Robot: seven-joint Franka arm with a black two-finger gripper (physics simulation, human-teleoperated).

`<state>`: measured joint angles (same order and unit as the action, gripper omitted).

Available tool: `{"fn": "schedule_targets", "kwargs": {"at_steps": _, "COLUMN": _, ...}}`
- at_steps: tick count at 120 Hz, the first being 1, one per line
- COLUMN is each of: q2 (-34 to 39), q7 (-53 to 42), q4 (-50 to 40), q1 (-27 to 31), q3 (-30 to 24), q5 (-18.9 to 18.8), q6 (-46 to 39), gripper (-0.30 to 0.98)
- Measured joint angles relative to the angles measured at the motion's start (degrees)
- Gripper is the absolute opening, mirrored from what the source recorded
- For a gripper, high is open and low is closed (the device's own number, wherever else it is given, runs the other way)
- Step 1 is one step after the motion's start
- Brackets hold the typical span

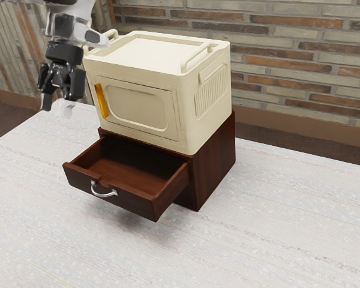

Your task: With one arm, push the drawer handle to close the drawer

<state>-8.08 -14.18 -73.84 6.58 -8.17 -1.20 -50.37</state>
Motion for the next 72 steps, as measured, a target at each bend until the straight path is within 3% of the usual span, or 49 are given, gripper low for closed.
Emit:
{"fn": "schedule_targets", "kwargs": {"at_steps": 12, "q2": -0.09, "q7": -5.30, "q4": -1.31, "q1": 0.41, "q3": -0.15, "q5": 0.37, "q6": -10.98, "gripper": 0.69}}
{"fn": "schedule_targets", "kwargs": {"at_steps": 27, "q2": 0.07, "q7": -10.75, "q4": -1.24, "q1": 0.74, "q3": -0.22, "q5": 0.93, "q6": -18.92, "gripper": 0.69}}
{"fn": "schedule_targets", "kwargs": {"at_steps": 45, "q2": 12.50, "q7": -13.21, "q4": 1.64, "q1": 2.56, "q3": -0.74, "q5": 2.27, "q6": -20.34, "gripper": 0.69}}
{"fn": "schedule_targets", "kwargs": {"at_steps": 61, "q2": 18.41, "q7": -11.49, "q4": -13.99, "q1": 2.15, "q3": -0.27, "q5": 3.31, "q6": -20.57, "gripper": 0.66}}
{"fn": "schedule_targets", "kwargs": {"at_steps": 72, "q2": 26.47, "q7": -9.78, "q4": -29.86, "q1": 6.83, "q3": -0.10, "q5": 4.60, "q6": -23.60, "gripper": 0.45}}
